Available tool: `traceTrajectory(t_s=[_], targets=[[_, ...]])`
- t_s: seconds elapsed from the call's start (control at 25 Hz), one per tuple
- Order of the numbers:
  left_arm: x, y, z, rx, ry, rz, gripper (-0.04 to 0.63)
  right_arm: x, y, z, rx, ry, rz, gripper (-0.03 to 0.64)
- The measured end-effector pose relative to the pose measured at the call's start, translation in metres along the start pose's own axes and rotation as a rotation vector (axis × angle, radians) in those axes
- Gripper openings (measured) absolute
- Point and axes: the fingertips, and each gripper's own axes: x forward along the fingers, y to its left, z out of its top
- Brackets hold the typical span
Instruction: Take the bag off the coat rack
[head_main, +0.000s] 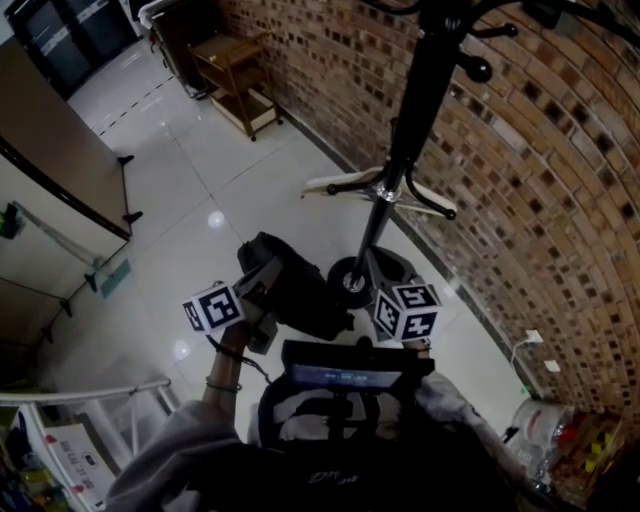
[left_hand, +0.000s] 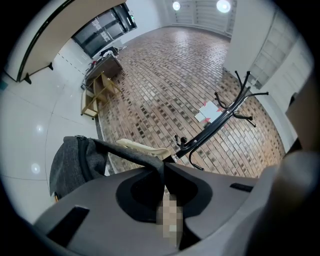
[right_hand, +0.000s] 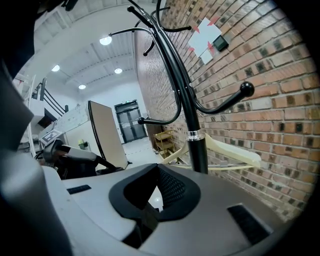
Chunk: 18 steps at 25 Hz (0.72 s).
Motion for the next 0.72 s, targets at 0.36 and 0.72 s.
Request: traceTrajectory(t_s=[0.36, 0.72], targets=[[-0.0005, 0.0001, 0.001, 0.006, 0.008, 0.011, 0.035, -0.0002, 0.0039, -0.0021, -0.015, 0.008, 0.006, 0.001], [0.0001, 0.002, -0.0063, -0.001, 0.029, 0.011, 0.035, 0.0006, 0.0049, -0.0048, -0.015, 0.019, 0.011, 0.001]])
